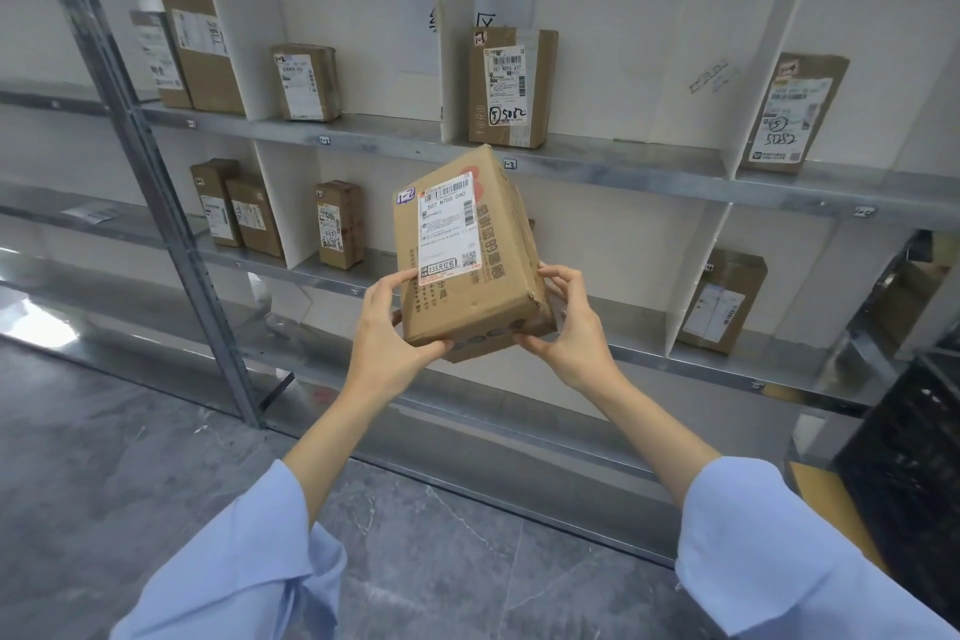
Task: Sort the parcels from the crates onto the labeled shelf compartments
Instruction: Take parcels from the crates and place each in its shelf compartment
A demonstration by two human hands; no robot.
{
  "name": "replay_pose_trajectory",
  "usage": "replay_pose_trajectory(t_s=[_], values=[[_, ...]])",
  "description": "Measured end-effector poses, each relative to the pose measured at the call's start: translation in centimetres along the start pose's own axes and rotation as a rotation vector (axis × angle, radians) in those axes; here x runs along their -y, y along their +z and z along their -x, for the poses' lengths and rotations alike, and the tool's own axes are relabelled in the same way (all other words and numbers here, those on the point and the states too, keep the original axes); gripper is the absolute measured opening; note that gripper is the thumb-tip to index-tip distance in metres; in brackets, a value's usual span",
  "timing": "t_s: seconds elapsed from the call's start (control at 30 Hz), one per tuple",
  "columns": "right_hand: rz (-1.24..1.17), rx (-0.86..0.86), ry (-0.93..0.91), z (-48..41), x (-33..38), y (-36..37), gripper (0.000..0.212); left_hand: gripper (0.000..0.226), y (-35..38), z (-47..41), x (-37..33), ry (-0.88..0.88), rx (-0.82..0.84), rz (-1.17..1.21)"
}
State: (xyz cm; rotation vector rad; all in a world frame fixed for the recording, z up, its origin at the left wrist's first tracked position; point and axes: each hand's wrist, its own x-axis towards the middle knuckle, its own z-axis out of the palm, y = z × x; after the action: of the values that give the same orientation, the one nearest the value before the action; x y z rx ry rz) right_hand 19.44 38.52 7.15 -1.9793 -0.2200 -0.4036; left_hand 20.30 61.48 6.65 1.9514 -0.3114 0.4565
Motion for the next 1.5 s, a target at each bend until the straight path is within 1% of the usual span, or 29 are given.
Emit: replay_pose_trajectory(t_s=[0.13, 0.27, 0.4, 0.43, 0.5, 0.57, 0.67, 0.73, 0.83, 0.93, 1.07, 1.17, 1.27, 1.33, 1.5], values=[[0.112, -0.021, -0.017, -0.1, -0.5, -0.1, 0.098, 0.084, 0.0, 0.0, -0.1, 0.067, -0.011, -0.027], [0.074, 0.088, -0.005, -0.4, -0.8, 0.0, 0.109, 0.087, 0.1, -0.2, -0.2, 0.100, -0.010, -0.052], [0.001, 0.180, 0.033, -0.9, -1.1, 0.1, 0.121, 0.105, 0.5, -0.5, 0.1, 0.035, 0.022, -0.027], [-0.028, 0.202, 0.041, -1.0, -1.2, 0.1, 0.120, 0.107, 0.5, -0.6, 0.3, 0.025, 0.032, -0.024], [-0.083, 0.238, 0.053, -1.4, -1.3, -0.1, 0.109, 0.107, 0.7, -1.0, 0.6, -0.003, 0.055, -0.017], [-0.122, 0.232, 0.071, -2.0, -1.4, -0.2, 0.099, 0.102, 0.9, -1.4, 0.7, -0.044, 0.071, 0.031], [-0.157, 0.222, 0.085, -3.2, -1.5, -0.3, 0.094, 0.093, 1.2, -1.9, 0.8, -0.072, 0.056, 0.061], [-0.173, 0.256, 0.079, -4.0, -1.6, -0.2, 0.090, 0.089, 1.3, -2.3, 0.8, -0.089, 0.024, 0.081], [-0.177, 0.321, 0.059, -5.3, -1.9, 0.5, 0.093, 0.086, 0.8, -2.6, 0.7, -0.104, 0.008, 0.080], [-0.193, 0.350, 0.050, -6.4, -1.8, 2.5, 0.103, 0.088, -0.6, -2.8, 1.3, -0.119, -0.017, 0.066], [-0.204, 0.373, -0.007, -8.8, -1.2, 5.6, 0.102, 0.095, -3.2, -4.1, 2.4, -0.145, -0.070, 0.007], [-0.205, 0.345, -0.036, -10.9, -0.3, 8.4, 0.104, 0.100, -4.9, -5.4, 3.8, -0.156, -0.115, -0.055], [-0.211, 0.309, -0.049, -13.2, 0.3, 11.6, 0.098, 0.094, -6.8, -7.4, 5.8, -0.147, -0.144, -0.067], [-0.208, 0.282, -0.059, -14.9, 0.7, 14.0, 0.100, 0.092, -8.5, -9.3, 7.5, -0.151, -0.136, -0.060], [-0.263, 0.189, -0.032, -19.6, 2.5, 20.4, 0.096, 0.095, -13.5, -15.4, 11.9, -0.116, -0.094, -0.069]])
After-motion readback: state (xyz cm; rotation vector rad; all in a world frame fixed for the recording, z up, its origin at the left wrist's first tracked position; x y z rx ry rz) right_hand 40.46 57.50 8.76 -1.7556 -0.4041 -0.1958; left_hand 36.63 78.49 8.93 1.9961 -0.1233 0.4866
